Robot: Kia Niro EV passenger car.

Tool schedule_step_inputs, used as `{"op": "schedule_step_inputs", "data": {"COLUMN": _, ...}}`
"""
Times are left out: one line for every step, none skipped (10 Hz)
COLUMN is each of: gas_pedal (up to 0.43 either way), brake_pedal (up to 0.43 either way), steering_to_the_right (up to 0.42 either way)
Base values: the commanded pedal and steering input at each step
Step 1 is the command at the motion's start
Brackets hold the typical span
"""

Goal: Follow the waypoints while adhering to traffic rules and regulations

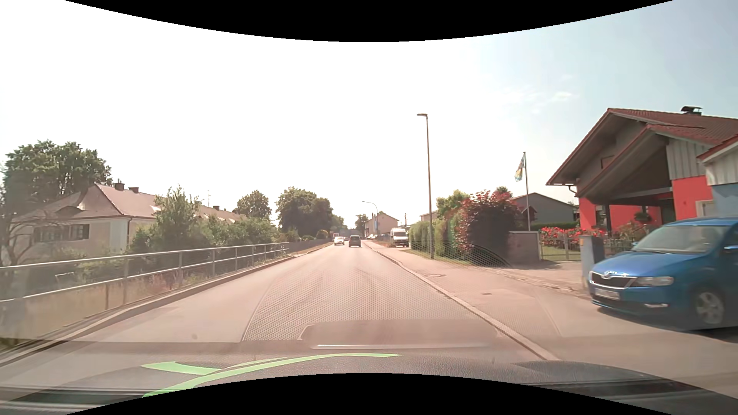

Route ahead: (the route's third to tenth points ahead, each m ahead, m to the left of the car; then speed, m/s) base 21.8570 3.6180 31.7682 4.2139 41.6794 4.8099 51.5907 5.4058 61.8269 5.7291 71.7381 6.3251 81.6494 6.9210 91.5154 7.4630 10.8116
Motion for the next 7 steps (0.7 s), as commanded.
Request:
{"op": "schedule_step_inputs", "data": {"gas_pedal": 0.118, "brake_pedal": 0.000, "steering_to_the_right": -0.007}}
{"op": "schedule_step_inputs", "data": {"gas_pedal": 0.118, "brake_pedal": 0.000, "steering_to_the_right": -0.007}}
{"op": "schedule_step_inputs", "data": {"gas_pedal": 0.118, "brake_pedal": 0.000, "steering_to_the_right": -0.007}}
{"op": "schedule_step_inputs", "data": {"gas_pedal": 0.118, "brake_pedal": 0.000, "steering_to_the_right": -0.007}}
{"op": "schedule_step_inputs", "data": {"gas_pedal": 0.118, "brake_pedal": 0.000, "steering_to_the_right": -0.008}}
{"op": "schedule_step_inputs", "data": {"gas_pedal": 0.118, "brake_pedal": 0.000, "steering_to_the_right": -0.008}}
{"op": "schedule_step_inputs", "data": {"gas_pedal": 0.118, "brake_pedal": 0.000, "steering_to_the_right": -0.008}}
